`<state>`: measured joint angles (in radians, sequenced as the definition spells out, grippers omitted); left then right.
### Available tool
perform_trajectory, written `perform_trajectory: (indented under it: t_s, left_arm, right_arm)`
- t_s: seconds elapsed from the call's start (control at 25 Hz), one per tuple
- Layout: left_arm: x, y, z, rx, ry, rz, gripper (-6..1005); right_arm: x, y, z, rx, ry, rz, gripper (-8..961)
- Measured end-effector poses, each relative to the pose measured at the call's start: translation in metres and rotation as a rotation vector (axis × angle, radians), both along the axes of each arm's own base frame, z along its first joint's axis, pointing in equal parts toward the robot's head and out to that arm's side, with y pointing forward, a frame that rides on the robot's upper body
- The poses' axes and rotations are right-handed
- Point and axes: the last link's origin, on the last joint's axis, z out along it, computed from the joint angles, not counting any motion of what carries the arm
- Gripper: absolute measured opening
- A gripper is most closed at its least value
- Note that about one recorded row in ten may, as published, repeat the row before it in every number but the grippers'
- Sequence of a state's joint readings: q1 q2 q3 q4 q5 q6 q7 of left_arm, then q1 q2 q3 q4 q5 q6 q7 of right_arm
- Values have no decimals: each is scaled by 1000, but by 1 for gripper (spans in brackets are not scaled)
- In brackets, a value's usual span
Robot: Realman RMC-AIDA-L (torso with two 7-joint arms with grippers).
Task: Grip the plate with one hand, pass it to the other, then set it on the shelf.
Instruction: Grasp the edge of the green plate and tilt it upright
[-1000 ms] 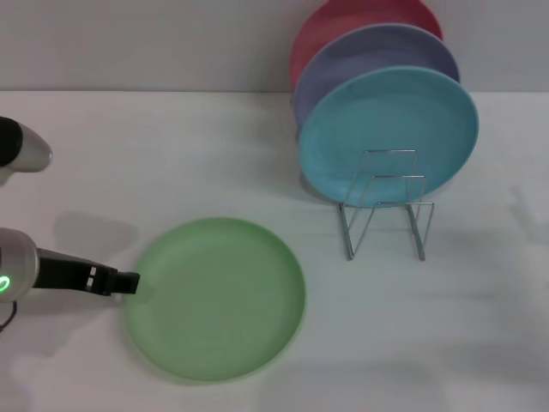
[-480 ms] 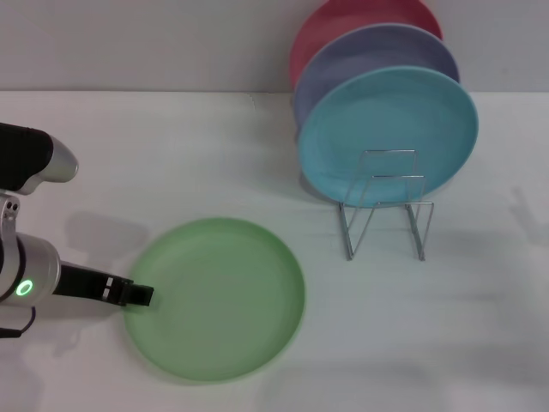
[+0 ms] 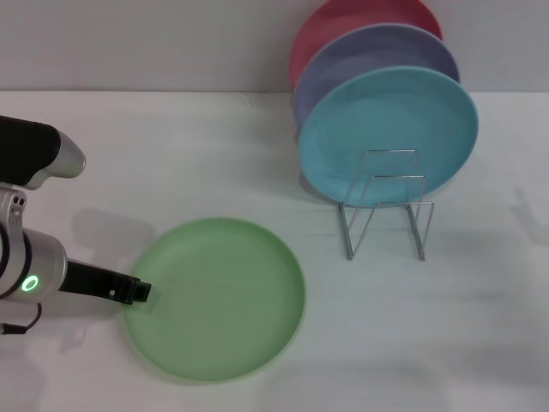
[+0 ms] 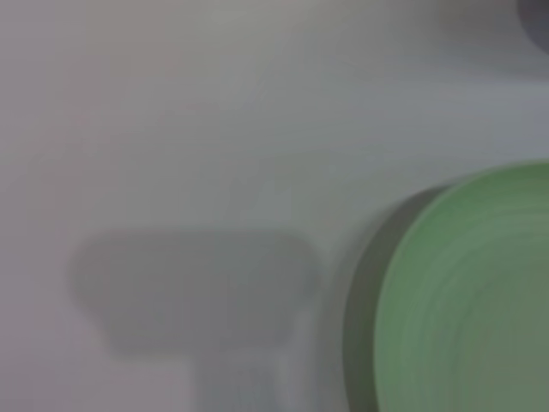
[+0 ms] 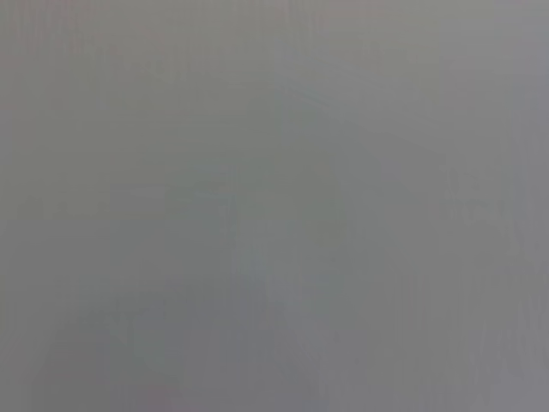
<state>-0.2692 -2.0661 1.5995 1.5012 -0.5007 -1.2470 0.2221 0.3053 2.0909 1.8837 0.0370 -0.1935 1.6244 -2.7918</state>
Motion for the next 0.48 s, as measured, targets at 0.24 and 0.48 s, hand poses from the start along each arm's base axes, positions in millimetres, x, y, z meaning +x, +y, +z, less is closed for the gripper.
perform_trajectory:
  t_s: [0.24,0.48]
  left_arm:
    - [1,1,-6,-25,7,-6,399]
    - [4,0,-11,-47,28,-35,216]
  right_arm:
    - [0,0,1,4,1,-2,827]
    - [2,-2,1,6,1,-10,827]
